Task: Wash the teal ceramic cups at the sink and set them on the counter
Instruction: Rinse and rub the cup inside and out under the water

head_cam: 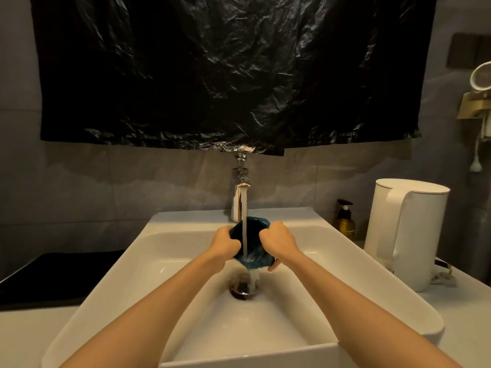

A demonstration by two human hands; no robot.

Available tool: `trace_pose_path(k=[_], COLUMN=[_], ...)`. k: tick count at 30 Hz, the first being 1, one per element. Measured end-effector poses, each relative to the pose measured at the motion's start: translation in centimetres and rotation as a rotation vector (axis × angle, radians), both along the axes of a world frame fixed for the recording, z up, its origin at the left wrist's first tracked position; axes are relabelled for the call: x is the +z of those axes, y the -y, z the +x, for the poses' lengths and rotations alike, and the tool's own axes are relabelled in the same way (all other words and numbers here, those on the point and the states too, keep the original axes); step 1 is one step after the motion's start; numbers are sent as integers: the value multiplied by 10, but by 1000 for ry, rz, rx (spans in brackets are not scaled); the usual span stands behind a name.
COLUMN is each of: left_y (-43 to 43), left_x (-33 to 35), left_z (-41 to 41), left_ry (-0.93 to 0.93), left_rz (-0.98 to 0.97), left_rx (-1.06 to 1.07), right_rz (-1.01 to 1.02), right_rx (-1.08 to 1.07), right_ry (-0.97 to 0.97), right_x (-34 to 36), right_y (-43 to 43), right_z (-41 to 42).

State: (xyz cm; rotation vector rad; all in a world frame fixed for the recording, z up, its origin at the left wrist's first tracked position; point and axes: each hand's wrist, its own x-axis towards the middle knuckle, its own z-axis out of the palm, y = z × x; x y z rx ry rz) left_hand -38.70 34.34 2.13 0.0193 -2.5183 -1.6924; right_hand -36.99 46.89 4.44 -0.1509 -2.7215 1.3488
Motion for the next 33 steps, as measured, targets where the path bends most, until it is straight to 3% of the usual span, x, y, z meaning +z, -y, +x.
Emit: trace_pose_path(k=[3, 8, 11, 13, 16, 18, 20, 24, 29, 31, 33], left_y=[-3, 13, 17, 12, 1, -5, -10, -7, 17, 18, 12], left_x=[-2, 3, 5, 3, 2, 5, 6, -3, 2, 5, 6], left_z=[-3, 5, 3, 0, 0, -1, -2, -5, 1, 1, 1], left_ry=[-28, -299, -336, -239, -54, 31, 85, 35, -219, -226, -156], left_rz=[83, -401, -507, -422, 3, 290, 420, 265, -261, -293, -119], left_rx=[20, 276, 292, 226, 95, 55, 59, 171, 311, 296, 212], right_rz=[-73, -73, -72, -16, 29, -107, -263, -322, -176, -206, -265], right_rx=[-38, 95, 96, 26, -85, -132, -161, -18, 179, 194, 138], right_ry=[-26, -46, -70, -91, -113, -94, -79, -45, 43, 48, 10], right_x=[1, 1, 3, 4, 3, 2, 0, -2, -4, -6, -6], right_y=[0, 15, 20, 16, 7, 4, 4, 11, 11, 13, 12], right_z=[1, 5, 7, 6, 1, -5, -12, -14, -8, -8, -9])
